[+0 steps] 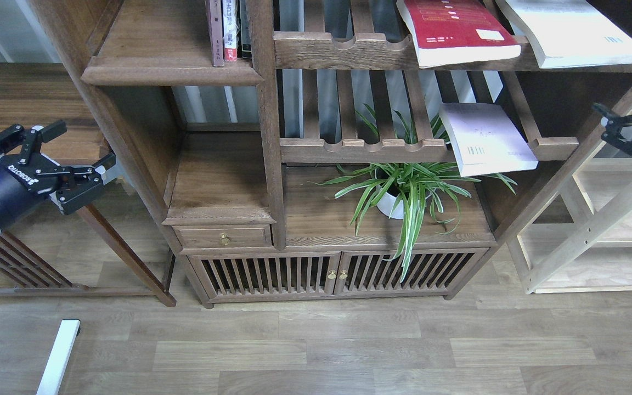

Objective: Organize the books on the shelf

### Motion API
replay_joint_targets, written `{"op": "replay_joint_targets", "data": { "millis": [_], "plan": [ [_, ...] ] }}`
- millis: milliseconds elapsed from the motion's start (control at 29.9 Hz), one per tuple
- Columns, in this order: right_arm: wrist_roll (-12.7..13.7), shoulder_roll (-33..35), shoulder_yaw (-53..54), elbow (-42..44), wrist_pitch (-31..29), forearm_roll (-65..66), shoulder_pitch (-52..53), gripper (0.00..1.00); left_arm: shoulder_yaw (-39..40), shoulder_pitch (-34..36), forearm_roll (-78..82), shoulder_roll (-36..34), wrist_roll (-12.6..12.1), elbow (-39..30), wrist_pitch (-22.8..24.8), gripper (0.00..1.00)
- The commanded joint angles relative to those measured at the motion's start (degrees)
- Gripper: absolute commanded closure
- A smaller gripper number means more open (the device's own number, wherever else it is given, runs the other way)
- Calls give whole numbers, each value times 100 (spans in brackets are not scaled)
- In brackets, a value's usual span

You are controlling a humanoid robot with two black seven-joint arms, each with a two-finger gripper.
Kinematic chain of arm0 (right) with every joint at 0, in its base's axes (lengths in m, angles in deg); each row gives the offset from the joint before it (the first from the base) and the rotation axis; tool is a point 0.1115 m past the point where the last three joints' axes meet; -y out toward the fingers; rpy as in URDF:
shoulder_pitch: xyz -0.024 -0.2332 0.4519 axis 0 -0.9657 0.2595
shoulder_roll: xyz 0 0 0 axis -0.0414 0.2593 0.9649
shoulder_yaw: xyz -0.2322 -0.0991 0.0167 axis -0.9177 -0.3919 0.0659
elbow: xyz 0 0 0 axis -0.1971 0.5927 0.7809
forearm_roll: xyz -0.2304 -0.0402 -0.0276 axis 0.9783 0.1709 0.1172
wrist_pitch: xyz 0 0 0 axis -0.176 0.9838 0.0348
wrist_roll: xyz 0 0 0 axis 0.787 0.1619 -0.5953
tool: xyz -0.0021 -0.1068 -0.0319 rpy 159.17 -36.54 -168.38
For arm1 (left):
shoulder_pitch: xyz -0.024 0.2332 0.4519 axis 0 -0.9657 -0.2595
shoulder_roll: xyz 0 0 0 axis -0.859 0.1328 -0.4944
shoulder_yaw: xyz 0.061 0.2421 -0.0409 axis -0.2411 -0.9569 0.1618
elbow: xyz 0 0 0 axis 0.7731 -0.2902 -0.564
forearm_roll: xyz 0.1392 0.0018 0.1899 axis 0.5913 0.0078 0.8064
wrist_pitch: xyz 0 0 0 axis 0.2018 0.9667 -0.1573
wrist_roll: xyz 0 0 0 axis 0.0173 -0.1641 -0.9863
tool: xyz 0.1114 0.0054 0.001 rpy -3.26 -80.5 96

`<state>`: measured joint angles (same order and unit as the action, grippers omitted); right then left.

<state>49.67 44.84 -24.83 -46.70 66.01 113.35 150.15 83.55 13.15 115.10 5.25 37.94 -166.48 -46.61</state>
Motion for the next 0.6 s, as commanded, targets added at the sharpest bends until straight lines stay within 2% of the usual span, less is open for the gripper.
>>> {"op": "replay_joint_targets", "data": {
  "millis": [0, 201, 435, 568],
  "plan": [
    [159, -221, 3, 248, 3, 336, 23, 6, 18, 0, 0, 5, 1, 0, -50, 0],
    [195, -687, -14, 801, -15, 363, 224, 6, 97, 0, 0, -4, 1, 17, -50, 0],
    [195, -916, -14, 1013, -261, 372, 383, 6, 89, -9, 0, -4, 9, 26, -120, 0],
    [186, -978, -14, 1101, -261, 372, 479, 13, 89, -9, 0, -4, 9, 26, -173, 0]
  ]
}}
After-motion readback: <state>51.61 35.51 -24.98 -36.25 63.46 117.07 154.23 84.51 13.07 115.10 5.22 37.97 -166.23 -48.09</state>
